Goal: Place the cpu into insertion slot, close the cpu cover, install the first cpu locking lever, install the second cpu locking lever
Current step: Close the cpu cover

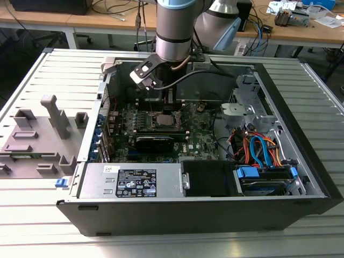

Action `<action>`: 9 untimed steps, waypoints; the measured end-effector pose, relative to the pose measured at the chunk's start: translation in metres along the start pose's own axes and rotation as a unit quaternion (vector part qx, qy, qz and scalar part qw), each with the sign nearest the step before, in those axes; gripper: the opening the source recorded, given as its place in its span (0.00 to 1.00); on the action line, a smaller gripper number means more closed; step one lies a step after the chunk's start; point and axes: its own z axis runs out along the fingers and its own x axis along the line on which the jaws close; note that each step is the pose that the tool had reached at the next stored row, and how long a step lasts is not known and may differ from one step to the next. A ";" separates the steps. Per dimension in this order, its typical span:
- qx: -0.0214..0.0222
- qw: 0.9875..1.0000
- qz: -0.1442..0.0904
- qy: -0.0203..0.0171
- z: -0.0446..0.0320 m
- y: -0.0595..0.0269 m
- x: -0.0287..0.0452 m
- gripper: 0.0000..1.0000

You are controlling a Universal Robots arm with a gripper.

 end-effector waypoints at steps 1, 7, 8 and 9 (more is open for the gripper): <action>0.000 1.000 0.000 0.001 -0.0004 0.0004 -0.0001 0.11; 0.001 1.000 0.000 0.009 -0.0030 0.0045 -0.0003 0.11; 0.001 1.000 0.000 0.010 -0.0034 0.0053 -0.0003 0.11; 0.001 1.000 0.000 0.012 -0.0036 0.0059 -0.0003 0.11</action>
